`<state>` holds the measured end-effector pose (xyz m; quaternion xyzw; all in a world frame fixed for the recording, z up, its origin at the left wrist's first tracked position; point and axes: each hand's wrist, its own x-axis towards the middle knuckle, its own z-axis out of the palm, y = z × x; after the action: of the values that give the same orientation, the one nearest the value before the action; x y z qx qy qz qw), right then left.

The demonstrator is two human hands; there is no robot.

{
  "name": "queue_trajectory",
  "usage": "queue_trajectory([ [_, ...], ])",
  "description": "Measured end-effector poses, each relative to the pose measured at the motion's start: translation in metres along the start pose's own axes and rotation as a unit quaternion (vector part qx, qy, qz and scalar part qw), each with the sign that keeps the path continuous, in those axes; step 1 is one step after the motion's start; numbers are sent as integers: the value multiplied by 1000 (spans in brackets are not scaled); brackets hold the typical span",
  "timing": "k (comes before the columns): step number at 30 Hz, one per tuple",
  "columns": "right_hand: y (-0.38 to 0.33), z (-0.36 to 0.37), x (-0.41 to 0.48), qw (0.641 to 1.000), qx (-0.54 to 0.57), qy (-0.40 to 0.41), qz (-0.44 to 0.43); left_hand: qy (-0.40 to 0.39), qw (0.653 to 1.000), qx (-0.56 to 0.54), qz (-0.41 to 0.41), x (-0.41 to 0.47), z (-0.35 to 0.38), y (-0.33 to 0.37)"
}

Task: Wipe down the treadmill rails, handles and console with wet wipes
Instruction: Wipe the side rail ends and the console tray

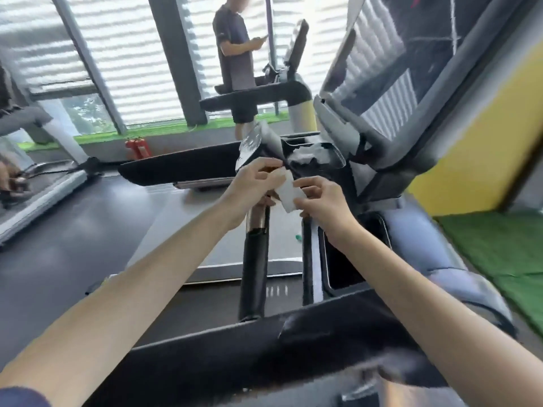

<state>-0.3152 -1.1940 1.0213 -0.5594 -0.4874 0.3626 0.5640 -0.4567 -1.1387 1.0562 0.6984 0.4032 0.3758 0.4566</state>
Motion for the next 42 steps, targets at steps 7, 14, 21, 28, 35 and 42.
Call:
queue_trajectory([
  [7,8,16,-62,979,-117,164,-21,-156,987,10,42,-4,5,-7],
  [14,7,4,-115,953,-141,269,-15,-266,961,-60,31,-35,30,2],
  [21,9,11,-141,929,-153,338,-14,-311,948,-61,32,-59,32,-5],
  [28,-3,16,-158,913,134,386,18,-335,941,-47,11,-60,15,-7],
  [35,-21,59,-168,935,186,301,8,-449,887,-102,-3,-58,-24,1],
  [42,-21,111,-179,887,245,357,161,-451,887,-70,69,-61,-48,-5],
])
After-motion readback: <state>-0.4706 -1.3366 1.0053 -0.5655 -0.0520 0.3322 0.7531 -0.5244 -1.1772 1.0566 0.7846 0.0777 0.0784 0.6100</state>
